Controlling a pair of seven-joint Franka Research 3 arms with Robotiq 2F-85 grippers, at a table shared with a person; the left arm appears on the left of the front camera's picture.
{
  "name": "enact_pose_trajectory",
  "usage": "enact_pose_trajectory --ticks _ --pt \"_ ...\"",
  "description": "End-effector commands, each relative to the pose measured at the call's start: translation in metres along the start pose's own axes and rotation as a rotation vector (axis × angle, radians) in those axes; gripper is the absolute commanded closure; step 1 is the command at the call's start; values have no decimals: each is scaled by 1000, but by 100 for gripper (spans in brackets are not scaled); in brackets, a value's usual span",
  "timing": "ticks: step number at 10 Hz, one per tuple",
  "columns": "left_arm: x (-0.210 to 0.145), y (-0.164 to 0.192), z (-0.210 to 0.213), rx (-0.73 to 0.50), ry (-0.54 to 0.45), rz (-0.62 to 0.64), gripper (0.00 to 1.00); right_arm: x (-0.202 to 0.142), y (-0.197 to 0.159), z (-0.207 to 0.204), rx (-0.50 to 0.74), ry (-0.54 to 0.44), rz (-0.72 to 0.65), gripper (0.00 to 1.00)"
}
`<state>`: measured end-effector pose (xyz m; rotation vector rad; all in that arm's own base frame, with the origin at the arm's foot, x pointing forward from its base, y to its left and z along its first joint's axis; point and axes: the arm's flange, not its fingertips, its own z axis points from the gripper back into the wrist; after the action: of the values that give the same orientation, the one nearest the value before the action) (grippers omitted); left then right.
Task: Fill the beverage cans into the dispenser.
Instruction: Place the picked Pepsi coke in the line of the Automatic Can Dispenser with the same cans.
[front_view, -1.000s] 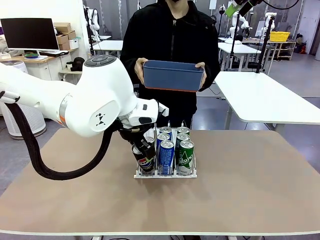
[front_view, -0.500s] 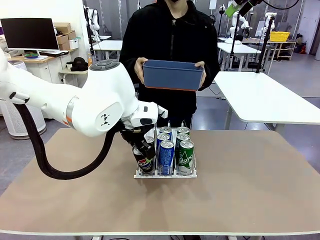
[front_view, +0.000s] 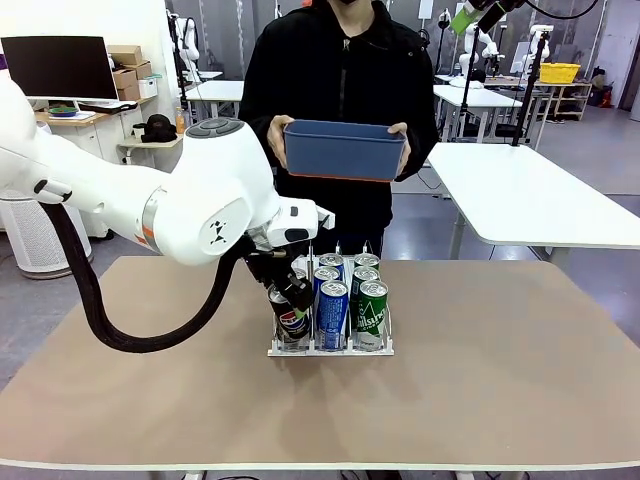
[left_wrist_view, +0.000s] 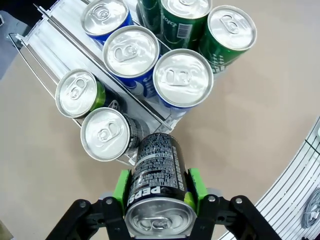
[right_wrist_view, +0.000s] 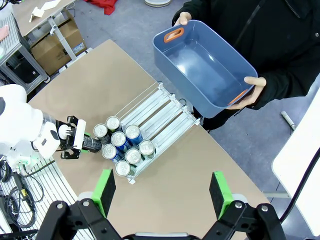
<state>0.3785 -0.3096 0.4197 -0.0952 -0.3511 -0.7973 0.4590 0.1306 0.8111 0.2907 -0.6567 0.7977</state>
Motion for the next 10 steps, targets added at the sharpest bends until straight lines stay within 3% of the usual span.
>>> enact_pose_trajectory --ticks 1,5,10 --pt "12 18 -7 59 -26 36 42 -2 1 0 2 4 -2 0" --pt "16 33 -15 98 -28 78 42 -2 1 0 2 4 -2 0" --pt "23 50 -35 3 -20 96 42 -2 1 0 2 4 -2 0"
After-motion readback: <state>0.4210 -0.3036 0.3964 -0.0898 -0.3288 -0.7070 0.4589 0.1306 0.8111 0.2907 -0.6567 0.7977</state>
